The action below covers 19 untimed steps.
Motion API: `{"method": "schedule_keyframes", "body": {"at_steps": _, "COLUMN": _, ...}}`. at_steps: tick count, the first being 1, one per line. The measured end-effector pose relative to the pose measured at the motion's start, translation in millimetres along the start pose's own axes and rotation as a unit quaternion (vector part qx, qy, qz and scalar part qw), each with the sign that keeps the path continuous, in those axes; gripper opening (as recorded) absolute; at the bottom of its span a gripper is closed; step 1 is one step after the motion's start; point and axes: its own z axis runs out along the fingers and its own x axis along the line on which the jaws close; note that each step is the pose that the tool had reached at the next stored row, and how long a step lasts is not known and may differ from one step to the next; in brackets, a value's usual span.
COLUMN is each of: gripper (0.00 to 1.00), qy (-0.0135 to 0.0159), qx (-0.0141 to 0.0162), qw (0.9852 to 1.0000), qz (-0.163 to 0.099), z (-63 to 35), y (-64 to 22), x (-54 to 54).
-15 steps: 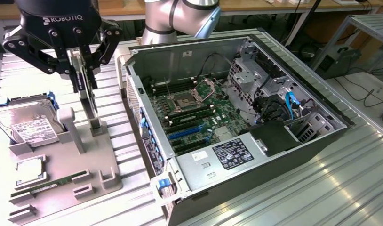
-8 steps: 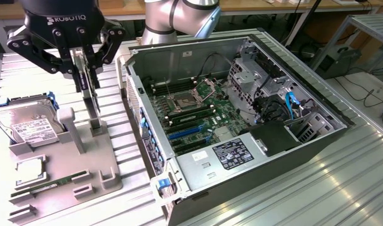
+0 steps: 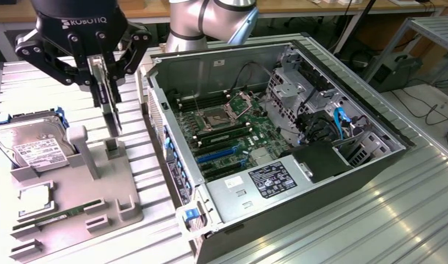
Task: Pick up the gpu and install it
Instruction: 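Pick up the gpu and move the gpu toward the slot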
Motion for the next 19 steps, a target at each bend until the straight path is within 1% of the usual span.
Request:
{"method": "schedule_keyframes", "body": {"at_steps": 11, "gripper": 0.28, "qy": 0.0001, "qx": 0.0004, "qw": 1.0, "qz": 0.0, "z": 0.1, "y": -0.4, "x": -9.5}}
{"method": "schedule_keyframes", "body": {"at_steps": 15, "gripper": 0.28, "qy": 0.0, "qx": 0.0007, "qw": 1.0, "qz": 0.0, "z": 0.8, "y": -1.7, "x": -40.1}}
{"method": "schedule_keyframes", "body": {"at_steps": 17, "gripper": 0.28, "qy": 0.0001, "qx": 0.0007, "qw": 1.0, "qz": 0.0, "z": 0.9, "y": -1.9, "x": -46.3}}
{"method": "schedule_keyframes", "body": {"at_steps": 18, "gripper": 0.28, "qy": 0.0001, "qx": 0.0007, "qw": 1.0, "qz": 0.0, "z": 1.1, "y": -2.2, "x": -54.0}}
{"method": "schedule_keyframes", "body": {"at_steps": 19, "gripper": 0.28, "qy": 0.0001, "qx": 0.0007, "qw": 1.0, "qz": 0.0, "z": 1.1, "y": -2.3, "x": -56.8}}
